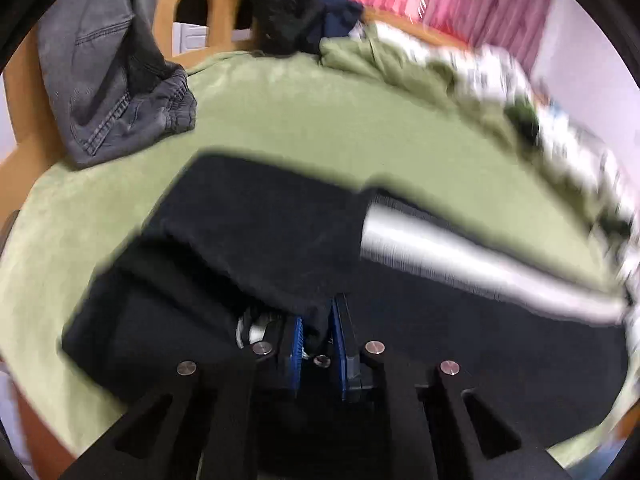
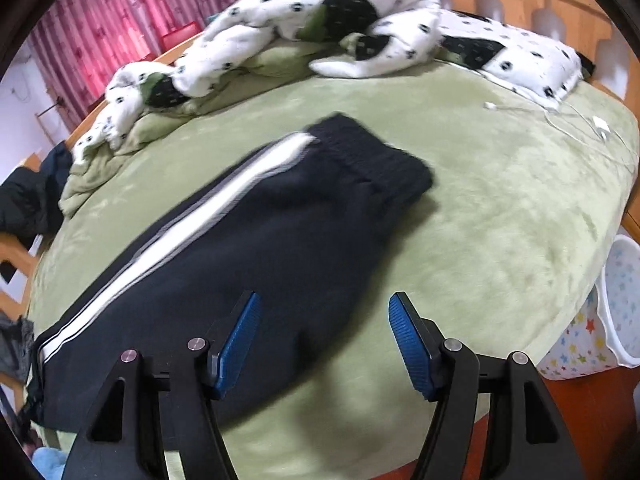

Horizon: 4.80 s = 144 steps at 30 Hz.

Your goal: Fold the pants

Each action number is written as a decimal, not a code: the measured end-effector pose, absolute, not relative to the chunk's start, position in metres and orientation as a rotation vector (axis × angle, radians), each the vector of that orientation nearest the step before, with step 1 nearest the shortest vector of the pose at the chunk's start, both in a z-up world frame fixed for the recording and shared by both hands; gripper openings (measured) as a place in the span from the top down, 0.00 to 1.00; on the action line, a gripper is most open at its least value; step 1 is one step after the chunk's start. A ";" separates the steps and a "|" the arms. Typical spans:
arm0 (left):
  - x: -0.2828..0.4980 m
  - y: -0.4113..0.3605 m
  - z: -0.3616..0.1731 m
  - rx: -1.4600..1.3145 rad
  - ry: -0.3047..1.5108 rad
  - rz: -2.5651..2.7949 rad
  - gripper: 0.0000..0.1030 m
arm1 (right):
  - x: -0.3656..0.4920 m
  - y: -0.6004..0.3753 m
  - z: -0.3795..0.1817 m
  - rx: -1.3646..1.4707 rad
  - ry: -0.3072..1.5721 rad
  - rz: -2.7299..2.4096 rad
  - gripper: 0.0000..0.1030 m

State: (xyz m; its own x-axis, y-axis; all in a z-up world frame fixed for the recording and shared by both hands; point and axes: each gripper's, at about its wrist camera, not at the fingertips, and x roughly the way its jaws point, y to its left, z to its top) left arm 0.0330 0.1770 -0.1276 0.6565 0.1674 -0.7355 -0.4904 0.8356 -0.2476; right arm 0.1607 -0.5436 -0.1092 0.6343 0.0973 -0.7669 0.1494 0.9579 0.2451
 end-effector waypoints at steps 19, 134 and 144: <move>0.064 0.264 -0.112 -0.459 0.778 0.377 0.30 | 0.237 -0.301 -0.098 -0.118 0.854 0.391 0.36; -0.059 0.257 -0.156 -0.896 0.586 0.487 0.85 | 0.124 -0.292 -0.097 -0.091 0.970 0.323 0.32; 0.009 0.094 -0.032 -0.477 0.477 0.209 0.87 | 0.114 -0.315 -0.092 -0.080 0.921 0.349 0.32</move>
